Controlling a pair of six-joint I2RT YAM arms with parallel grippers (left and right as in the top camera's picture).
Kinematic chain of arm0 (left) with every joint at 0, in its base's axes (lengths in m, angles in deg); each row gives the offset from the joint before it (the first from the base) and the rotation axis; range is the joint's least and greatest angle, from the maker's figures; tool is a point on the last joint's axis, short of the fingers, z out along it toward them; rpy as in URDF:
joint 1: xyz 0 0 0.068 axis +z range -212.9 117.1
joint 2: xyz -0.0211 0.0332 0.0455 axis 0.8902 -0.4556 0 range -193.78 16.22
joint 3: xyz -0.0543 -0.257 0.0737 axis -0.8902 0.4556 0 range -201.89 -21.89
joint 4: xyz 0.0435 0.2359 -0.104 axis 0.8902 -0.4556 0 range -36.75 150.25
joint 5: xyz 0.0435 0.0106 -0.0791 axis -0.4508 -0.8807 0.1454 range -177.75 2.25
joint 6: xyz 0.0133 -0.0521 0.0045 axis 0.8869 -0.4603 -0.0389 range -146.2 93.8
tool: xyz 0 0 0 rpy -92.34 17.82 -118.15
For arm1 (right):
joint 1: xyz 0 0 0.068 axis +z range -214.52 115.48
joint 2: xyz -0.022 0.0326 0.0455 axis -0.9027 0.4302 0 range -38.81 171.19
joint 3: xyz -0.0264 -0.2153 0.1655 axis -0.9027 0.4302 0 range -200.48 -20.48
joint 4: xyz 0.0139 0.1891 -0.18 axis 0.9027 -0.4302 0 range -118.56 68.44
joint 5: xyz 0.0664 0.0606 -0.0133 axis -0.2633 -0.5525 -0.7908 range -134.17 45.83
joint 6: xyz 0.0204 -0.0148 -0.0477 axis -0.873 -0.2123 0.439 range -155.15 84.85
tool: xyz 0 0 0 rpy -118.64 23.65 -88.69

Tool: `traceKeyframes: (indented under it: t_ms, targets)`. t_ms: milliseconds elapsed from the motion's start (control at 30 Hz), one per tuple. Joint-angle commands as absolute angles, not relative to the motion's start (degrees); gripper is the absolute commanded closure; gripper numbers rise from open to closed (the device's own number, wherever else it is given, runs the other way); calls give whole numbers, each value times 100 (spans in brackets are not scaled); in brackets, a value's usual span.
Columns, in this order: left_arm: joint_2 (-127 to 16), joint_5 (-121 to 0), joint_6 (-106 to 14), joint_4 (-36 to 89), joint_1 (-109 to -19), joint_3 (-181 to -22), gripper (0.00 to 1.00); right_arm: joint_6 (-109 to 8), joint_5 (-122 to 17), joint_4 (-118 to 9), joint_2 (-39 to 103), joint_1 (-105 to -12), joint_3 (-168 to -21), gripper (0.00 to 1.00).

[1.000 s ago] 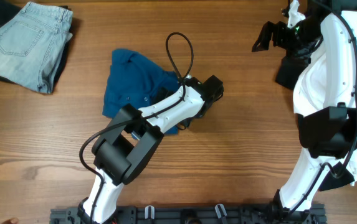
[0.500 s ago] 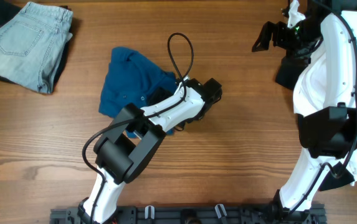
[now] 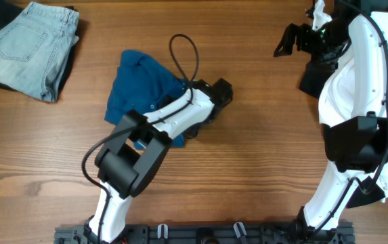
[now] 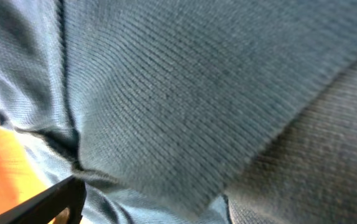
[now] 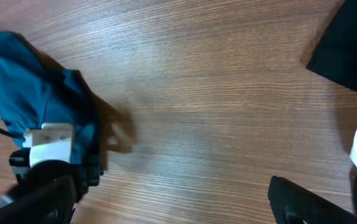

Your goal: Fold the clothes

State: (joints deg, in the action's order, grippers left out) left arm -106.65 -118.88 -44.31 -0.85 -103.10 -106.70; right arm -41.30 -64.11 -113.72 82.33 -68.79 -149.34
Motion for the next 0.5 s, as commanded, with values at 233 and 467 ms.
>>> traceKeyframes:
  t_ms: [233, 467]
  targets:
    - [-11378, -10205, -4466, 350, -9834, -10323, 61, -4025, -6523, -11372, 8054, -6844, -15050, 0]
    - [-11378, -10109, -4571, 483, -9663, -10323, 96, -4025, -6521, -11372, 8001, -6844, -15050, 0]
